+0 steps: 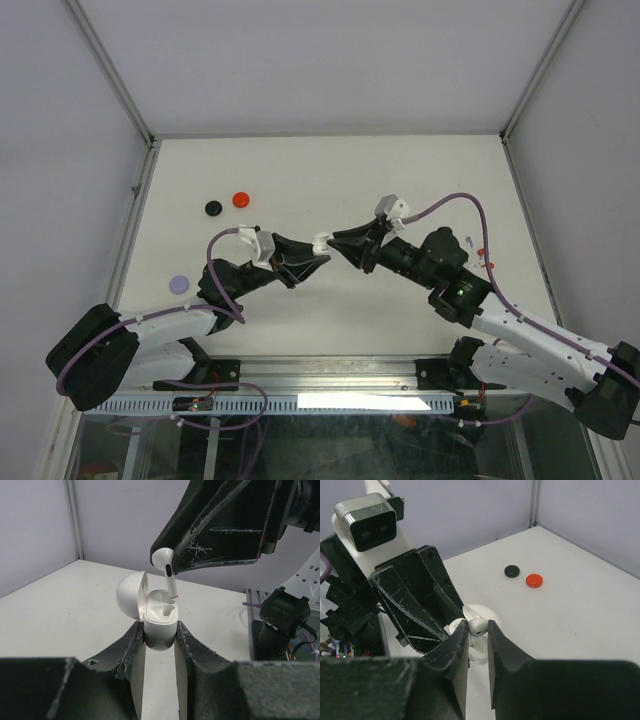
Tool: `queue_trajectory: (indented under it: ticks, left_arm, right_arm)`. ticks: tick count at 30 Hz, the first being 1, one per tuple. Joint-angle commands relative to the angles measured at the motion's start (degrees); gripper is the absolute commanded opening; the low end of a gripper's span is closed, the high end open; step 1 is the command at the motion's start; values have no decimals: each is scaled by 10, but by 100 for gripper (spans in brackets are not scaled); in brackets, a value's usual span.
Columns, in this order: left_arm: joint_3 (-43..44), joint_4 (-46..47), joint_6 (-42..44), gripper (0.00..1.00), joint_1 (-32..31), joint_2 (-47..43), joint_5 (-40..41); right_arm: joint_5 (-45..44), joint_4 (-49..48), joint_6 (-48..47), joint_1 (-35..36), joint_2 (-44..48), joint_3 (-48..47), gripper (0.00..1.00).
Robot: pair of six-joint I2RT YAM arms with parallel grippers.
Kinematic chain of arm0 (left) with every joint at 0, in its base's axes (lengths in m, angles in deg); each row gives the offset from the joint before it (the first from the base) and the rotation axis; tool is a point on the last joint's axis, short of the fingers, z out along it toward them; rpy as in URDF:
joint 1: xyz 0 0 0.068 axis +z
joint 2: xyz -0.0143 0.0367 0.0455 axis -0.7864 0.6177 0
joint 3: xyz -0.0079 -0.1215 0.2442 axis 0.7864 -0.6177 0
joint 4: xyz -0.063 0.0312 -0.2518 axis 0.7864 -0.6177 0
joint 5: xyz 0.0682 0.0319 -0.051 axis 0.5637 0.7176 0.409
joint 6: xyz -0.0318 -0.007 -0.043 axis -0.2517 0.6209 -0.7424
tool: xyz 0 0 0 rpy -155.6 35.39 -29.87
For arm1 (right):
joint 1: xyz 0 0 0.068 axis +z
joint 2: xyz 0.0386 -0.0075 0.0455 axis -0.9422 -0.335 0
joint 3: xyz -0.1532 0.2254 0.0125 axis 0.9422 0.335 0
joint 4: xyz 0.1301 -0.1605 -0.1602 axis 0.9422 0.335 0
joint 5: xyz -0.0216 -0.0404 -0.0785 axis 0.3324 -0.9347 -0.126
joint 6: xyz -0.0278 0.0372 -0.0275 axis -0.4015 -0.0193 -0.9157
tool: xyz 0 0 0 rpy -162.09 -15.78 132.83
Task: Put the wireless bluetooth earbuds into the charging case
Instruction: Place the earbud in the charging case.
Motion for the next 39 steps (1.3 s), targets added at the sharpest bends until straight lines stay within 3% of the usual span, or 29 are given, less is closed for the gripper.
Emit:
queue_trajectory:
  ticks: [1, 39]
  left_arm:
    - [28, -17, -3, 0, 3, -19, -24]
    - [25, 46, -97, 0, 3, -9, -14]
  right_arm:
    - [12, -82, -18, 11, 12, 2, 13]
    - [24, -49, -55, 27, 5, 10, 12]
